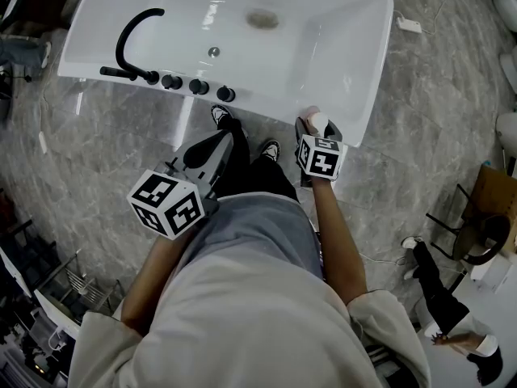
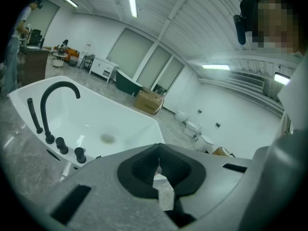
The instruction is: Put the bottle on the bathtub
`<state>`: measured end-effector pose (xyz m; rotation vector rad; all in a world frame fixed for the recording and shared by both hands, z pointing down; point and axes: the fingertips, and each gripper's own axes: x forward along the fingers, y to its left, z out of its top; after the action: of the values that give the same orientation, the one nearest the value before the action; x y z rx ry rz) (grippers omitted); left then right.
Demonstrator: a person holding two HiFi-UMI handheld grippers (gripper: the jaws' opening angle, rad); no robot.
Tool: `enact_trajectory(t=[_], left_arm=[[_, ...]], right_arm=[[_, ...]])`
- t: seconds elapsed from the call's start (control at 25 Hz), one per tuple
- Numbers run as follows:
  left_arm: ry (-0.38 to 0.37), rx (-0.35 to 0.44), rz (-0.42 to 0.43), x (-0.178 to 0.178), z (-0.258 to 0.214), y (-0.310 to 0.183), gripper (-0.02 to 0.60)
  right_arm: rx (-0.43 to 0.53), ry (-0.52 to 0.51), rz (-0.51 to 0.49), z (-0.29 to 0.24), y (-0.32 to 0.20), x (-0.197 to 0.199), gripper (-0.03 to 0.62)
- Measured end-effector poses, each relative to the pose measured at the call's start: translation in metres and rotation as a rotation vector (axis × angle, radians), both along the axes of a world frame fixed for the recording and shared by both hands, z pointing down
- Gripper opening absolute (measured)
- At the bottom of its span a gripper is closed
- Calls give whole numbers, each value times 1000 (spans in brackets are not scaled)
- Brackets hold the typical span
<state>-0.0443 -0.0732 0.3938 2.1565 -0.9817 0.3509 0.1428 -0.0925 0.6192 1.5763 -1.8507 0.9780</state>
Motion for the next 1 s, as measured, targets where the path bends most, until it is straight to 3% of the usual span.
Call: enact_trajectory(t=[1.0], left_arm=[[26,3,22,9,0,8,5]], right_arm=[[81,-36,0,-37,13,-4,253]])
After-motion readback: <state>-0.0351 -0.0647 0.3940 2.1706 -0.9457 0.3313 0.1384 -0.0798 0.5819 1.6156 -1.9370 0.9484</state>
